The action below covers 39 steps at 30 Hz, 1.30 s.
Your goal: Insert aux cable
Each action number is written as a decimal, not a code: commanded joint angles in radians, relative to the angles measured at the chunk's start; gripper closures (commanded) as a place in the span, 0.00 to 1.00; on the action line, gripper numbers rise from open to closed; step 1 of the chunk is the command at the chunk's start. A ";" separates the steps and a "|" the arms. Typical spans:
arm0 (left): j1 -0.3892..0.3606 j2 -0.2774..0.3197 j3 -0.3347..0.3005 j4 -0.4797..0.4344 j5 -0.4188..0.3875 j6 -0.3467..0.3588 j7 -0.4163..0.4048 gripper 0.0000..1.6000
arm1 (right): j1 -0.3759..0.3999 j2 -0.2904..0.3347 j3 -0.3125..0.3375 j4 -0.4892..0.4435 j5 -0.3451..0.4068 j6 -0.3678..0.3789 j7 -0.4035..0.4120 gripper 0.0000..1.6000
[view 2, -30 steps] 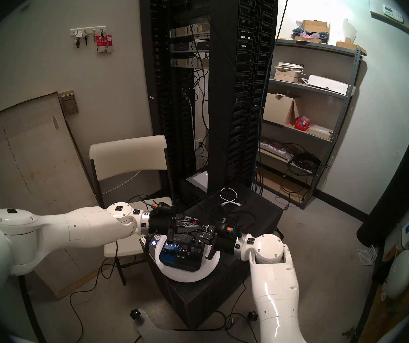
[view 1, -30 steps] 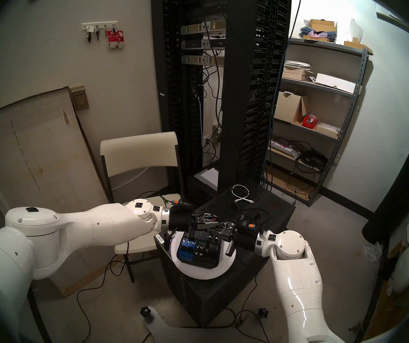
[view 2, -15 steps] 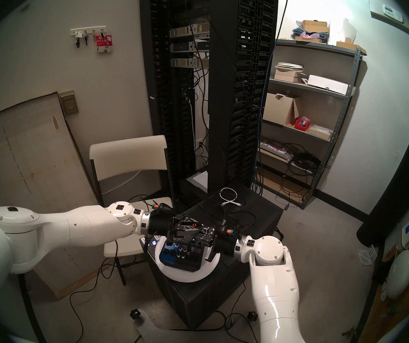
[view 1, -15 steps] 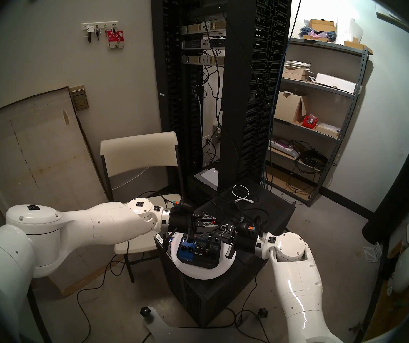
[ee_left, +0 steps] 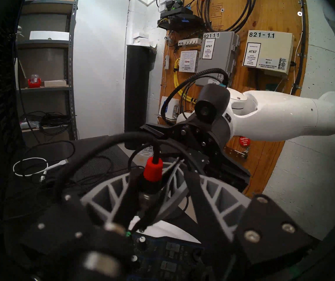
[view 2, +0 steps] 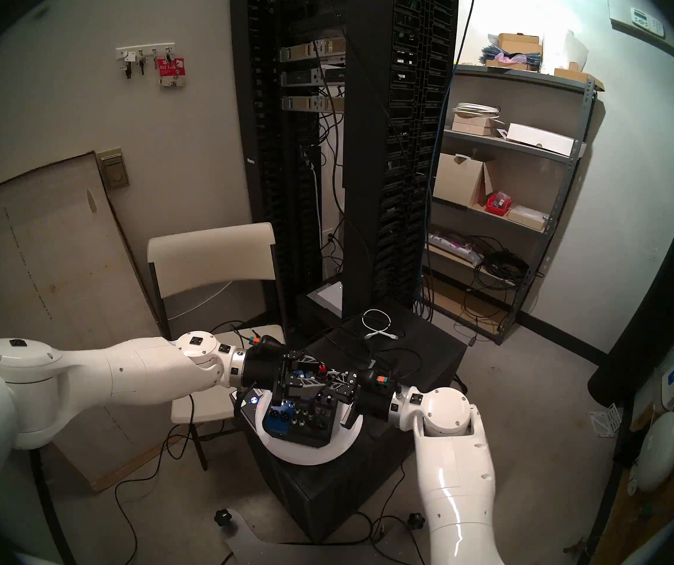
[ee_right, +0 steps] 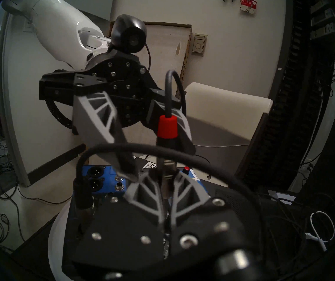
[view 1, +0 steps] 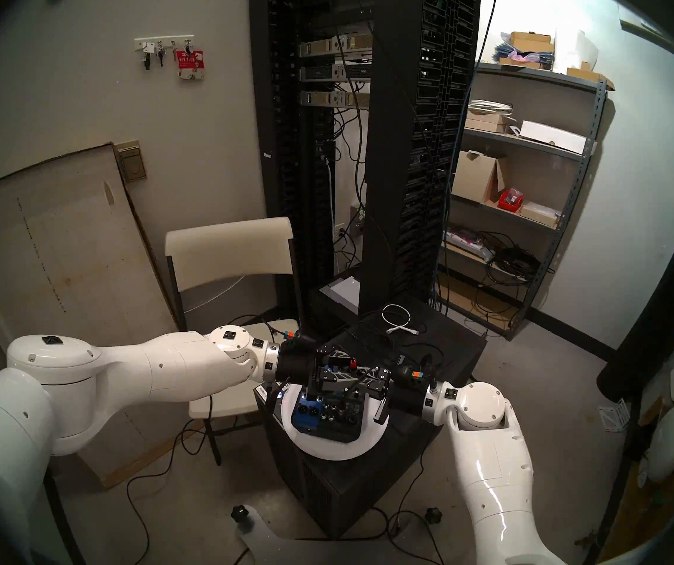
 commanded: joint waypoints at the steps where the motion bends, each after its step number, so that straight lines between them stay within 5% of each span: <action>1: -0.008 0.033 -0.007 -0.022 -0.001 -0.007 0.006 0.24 | 0.015 0.003 0.006 -0.025 0.012 -0.001 0.007 1.00; 23: -0.015 0.092 -0.025 -0.060 -0.022 -0.013 0.017 0.16 | -0.017 0.010 0.029 -0.040 -0.017 0.006 0.041 1.00; 39: -0.033 0.188 -0.035 -0.126 -0.025 -0.013 0.011 0.11 | -0.053 0.036 0.052 -0.065 -0.034 0.010 0.075 1.00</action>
